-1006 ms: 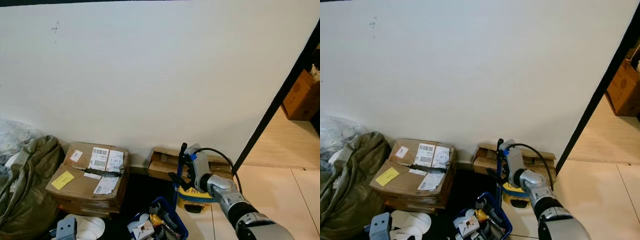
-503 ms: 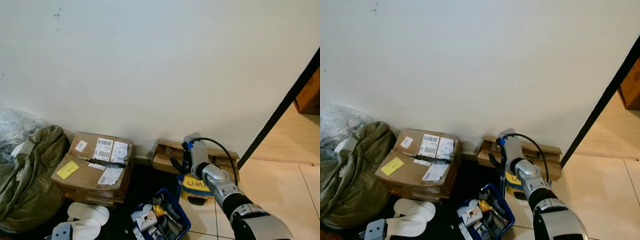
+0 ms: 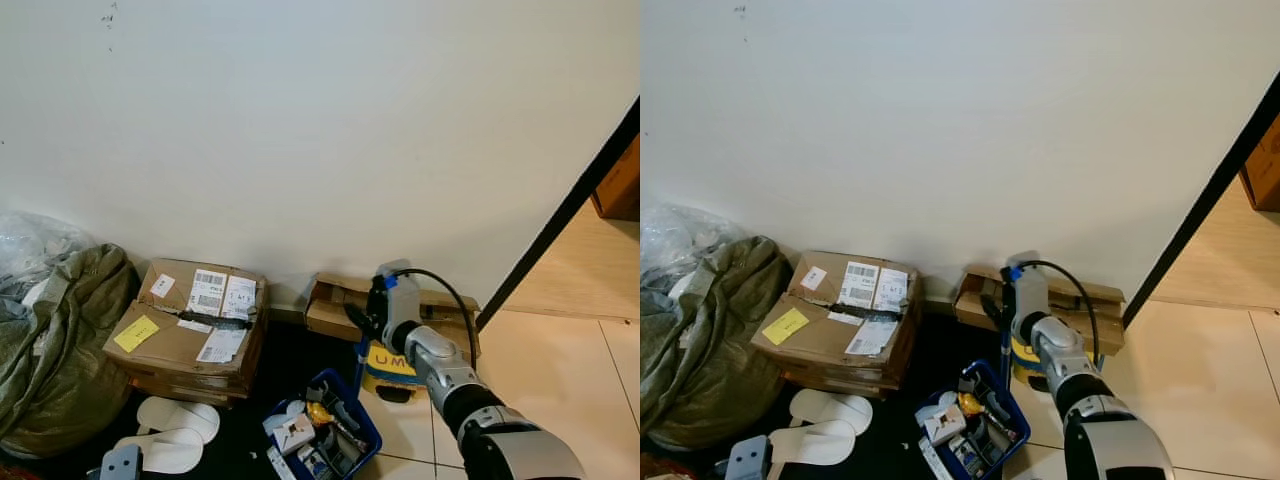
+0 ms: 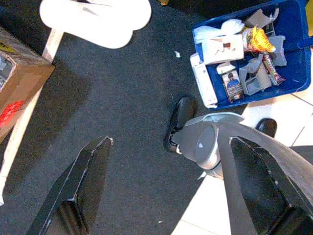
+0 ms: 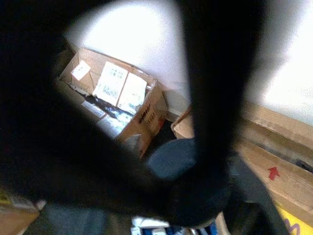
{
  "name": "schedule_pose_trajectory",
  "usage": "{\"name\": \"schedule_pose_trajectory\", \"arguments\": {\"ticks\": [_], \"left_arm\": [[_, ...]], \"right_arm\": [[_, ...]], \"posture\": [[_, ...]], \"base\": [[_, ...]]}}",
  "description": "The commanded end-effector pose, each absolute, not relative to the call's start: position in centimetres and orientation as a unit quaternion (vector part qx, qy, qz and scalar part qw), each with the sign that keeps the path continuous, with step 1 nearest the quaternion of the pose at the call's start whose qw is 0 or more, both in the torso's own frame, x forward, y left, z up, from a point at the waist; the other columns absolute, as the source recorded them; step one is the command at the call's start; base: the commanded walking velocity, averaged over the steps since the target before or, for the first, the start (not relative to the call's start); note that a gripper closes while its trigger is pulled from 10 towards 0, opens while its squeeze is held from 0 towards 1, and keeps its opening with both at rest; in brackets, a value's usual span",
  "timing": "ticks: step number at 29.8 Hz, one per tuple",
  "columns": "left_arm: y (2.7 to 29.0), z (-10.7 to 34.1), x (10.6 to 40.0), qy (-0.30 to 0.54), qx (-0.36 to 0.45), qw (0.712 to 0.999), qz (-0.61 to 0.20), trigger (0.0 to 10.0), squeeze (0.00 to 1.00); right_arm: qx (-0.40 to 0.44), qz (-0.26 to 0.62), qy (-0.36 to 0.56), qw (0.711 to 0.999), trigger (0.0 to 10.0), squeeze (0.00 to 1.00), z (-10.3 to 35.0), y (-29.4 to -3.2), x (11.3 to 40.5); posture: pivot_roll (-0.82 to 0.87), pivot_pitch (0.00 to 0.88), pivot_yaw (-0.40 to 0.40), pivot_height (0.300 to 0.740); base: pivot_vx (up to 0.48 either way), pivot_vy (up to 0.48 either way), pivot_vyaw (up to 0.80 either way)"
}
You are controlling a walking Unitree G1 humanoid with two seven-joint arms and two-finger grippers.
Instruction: Sweep floor
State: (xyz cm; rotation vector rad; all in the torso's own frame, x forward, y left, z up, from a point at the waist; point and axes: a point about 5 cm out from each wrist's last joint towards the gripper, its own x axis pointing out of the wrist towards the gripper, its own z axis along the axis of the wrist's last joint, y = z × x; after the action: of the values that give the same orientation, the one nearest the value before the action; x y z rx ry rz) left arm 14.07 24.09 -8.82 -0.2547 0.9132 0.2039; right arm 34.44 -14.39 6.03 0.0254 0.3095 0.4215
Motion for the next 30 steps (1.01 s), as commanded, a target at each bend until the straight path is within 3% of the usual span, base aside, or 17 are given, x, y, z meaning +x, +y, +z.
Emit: {"name": "schedule_pose_trajectory", "arguments": {"ticks": [1, 2, 3, 19, 20, 30], "left_arm": [[24.6, -8.9, 13.4, 0.448, -0.114, 0.881, 0.100, 10.0, 0.00], [24.6, -8.9, 13.4, 0.448, -0.114, 0.881, 0.100, 10.0, 0.00], [24.6, -8.9, 13.4, 0.448, -0.114, 0.881, 0.100, 10.0, 0.00], [24.6, -8.9, 13.7, 0.447, -0.115, 0.881, 0.100, 10.0, 0.00], [24.6, -8.8, 13.7, 0.447, -0.115, 0.881, 0.100, 10.0, 0.00], [24.8, -8.7, 13.9, 0.445, -0.115, 0.882, 0.103, 10.0, 0.00]], "right_arm": [[0.024, 0.211, 0.155, 0.965, 5.9, 0.00, 6.1, -14.8, 34.5], [0.024, 0.211, 0.155, 0.965, 5.9, 0.00, 6.1, -14.8, 34.5], [0.026, 0.208, 0.154, 0.966, 10.0, 0.00, 6.2, -15.3, 34.5], [0.083, 0.238, 0.151, 0.956, 10.0, 0.00, 6.0, -16.8, 33.8], [0.094, 0.238, 0.146, 0.956, 0.0, 0.00, 6.2, -16.9, 33.8], [0.103, 0.251, 0.145, 0.952, 0.0, 0.00, 6.5, -16.8, 34.0]], "posture": [[0.01, 0.206, 0.059, 0.740], [0.01, 0.206, 0.059, 0.740], [0.01, 0.203, 0.060, 0.740], [0.00, 0.187, 0.063, 0.740], [0.00, 0.184, 0.064, 0.740], [0.00, 0.176, 0.059, 0.740]], "base": [[0.000, 0.000, 0.00], [0.000, 0.000, 0.00], [0.000, 0.000, 0.00], [0.000, 0.000, 0.00], [0.000, 0.000, 0.00], [0.000, 0.000, 0.00]]}}
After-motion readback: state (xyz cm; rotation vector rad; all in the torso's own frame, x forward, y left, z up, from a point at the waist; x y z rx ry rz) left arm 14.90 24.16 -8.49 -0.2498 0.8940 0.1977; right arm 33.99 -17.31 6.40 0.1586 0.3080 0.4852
